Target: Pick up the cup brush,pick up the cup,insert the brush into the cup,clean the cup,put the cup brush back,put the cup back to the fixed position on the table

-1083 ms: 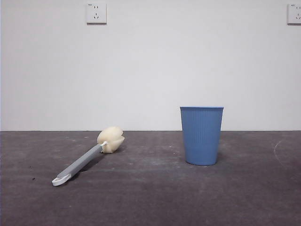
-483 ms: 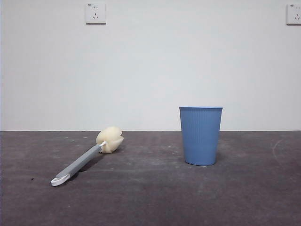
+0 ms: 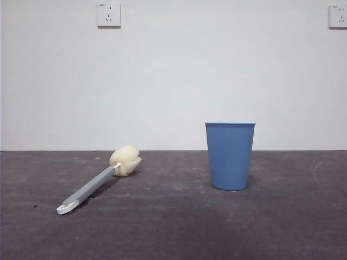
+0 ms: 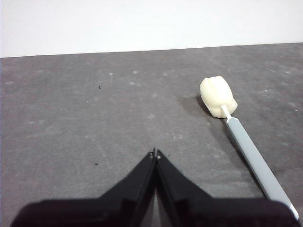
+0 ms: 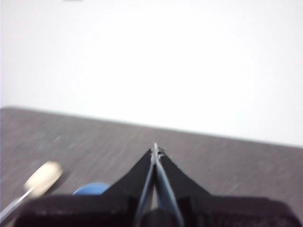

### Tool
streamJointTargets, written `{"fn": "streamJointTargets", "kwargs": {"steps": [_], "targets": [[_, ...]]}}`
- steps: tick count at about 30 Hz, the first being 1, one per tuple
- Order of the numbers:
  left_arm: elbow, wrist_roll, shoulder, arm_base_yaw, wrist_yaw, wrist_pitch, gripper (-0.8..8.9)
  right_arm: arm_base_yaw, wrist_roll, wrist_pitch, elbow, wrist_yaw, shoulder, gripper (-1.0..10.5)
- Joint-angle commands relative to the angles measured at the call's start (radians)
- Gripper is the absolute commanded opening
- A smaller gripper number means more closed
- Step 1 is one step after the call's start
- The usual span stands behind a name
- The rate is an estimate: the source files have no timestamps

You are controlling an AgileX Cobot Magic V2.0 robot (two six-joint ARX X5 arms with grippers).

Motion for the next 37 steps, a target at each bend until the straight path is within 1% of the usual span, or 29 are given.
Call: {"fn": "streamJointTargets", "kwargs": {"steps": [1,3,6,15,18,19,21,24,26,28,30,32,35,37], "targets": [[-0.014,-0.010,-0.002,0.003,-0.004,0.008,-0.03,-0.037,0.010,0.135,-0.126,0.001,-0.064,0.0],[-0.014,-0.010,-0.002,0.003,-0.004,0.008,-0.03,-0.068,0.044,0.214,-0.222,0.002,-0.114,0.0],[-0.014,-0.010,-0.002,0.003,-0.004,0.008,-0.03,-0.110,0.068,0.289,-0.345,0.002,-0.172,0.0],[-0.014,-0.010,-0.002,0.003,-0.004,0.008,-0.03,-0.207,0.098,0.352,-0.589,-0.003,-0.307,0.0],[-0.014,-0.010,-0.002,0.003,-0.004,0.008,-0.03,-0.227,0.103,0.352,-0.639,-0.006,-0.309,0.0],[-0.014,-0.010,-0.002,0.003,-0.004,0.008,-0.03,-0.232,0.103,0.352,-0.652,-0.010,-0.309,0.0],[-0.014,-0.010,-0.002,0.003,-0.004,0.008,-0.03,-0.240,0.102,0.351,-0.679,-0.055,-0.309,0.0],[-0.014,-0.010,-0.002,0.003,-0.004,0.008,-0.03,-0.244,0.101,0.350,-0.713,-0.084,-0.309,0.0],[-0.014,-0.010,-0.002,0.003,-0.005,0.008,-0.03,-0.244,0.084,0.298,-0.713,-0.093,-0.309,0.0],[-0.014,-0.010,-0.002,0.002,-0.004,0.008,-0.03,-0.244,0.046,0.244,-0.713,-0.110,-0.309,0.0],[-0.014,-0.010,-0.002,0.003,-0.004,0.008,-0.03,-0.243,0.007,0.189,-0.713,-0.112,-0.309,0.0],[-0.014,-0.010,-0.002,0.003,-0.004,0.008,-0.03,-0.244,-0.004,0.193,-0.713,-0.110,-0.309,0.0],[-0.014,-0.010,-0.002,0.003,-0.004,0.008,-0.03,-0.244,-0.006,0.194,-0.713,-0.109,-0.309,0.0],[-0.014,-0.010,-0.002,0.003,-0.004,0.008,-0.03,-0.243,0.010,0.194,-0.713,-0.109,-0.309,0.0]]}}
